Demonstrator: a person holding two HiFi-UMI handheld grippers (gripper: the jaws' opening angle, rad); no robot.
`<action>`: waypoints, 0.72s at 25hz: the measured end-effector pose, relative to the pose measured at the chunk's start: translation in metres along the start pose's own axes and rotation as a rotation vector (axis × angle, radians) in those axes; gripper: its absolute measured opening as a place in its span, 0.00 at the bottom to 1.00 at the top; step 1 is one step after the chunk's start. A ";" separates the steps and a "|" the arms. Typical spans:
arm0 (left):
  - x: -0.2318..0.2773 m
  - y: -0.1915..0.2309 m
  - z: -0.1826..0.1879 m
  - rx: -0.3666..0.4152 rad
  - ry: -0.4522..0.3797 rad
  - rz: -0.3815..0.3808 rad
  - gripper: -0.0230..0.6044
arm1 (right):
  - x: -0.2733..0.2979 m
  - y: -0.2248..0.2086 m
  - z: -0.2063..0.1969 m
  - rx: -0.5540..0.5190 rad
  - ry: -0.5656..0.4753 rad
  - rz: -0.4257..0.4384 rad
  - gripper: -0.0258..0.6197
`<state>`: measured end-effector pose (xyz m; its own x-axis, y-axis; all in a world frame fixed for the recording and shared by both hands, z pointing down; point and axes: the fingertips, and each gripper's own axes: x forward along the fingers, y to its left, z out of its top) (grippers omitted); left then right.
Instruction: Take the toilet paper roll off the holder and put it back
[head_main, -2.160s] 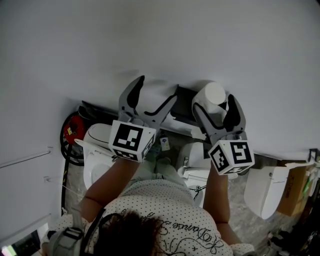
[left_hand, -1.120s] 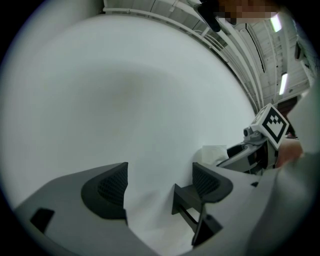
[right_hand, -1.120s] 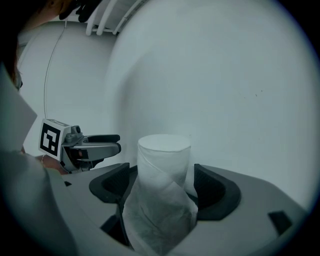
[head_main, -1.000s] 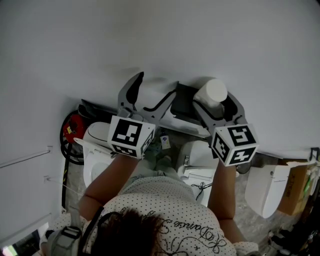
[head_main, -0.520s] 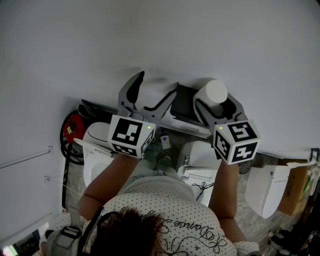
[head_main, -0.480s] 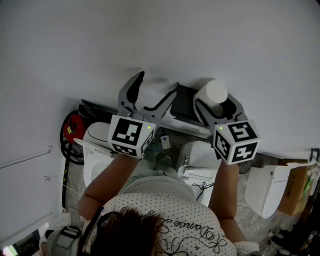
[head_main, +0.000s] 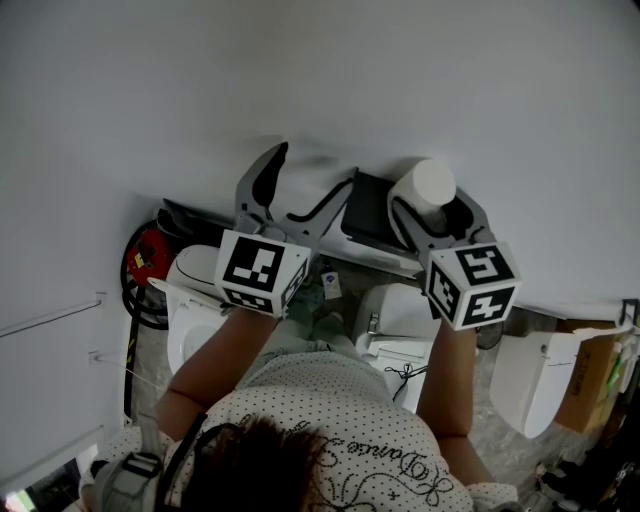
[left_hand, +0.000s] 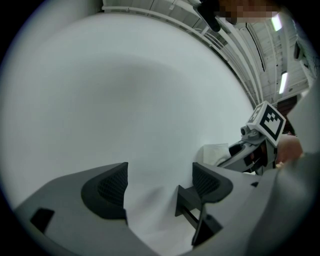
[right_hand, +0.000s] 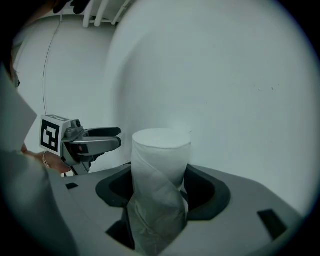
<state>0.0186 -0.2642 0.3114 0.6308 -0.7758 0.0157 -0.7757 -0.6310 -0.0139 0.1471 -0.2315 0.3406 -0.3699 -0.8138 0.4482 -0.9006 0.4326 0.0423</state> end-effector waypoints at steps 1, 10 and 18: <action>0.000 0.000 -0.001 0.001 0.000 0.000 0.65 | 0.000 0.001 0.000 0.001 0.000 0.001 0.50; -0.001 -0.002 0.002 0.006 -0.001 -0.001 0.65 | -0.004 0.000 0.003 0.013 -0.012 0.011 0.49; 0.000 -0.002 0.005 0.016 -0.007 -0.004 0.65 | -0.011 -0.001 0.014 0.015 -0.047 0.019 0.49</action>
<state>0.0203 -0.2623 0.3067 0.6340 -0.7733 0.0089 -0.7728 -0.6340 -0.0298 0.1493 -0.2286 0.3231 -0.3969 -0.8228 0.4067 -0.8964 0.4427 0.0208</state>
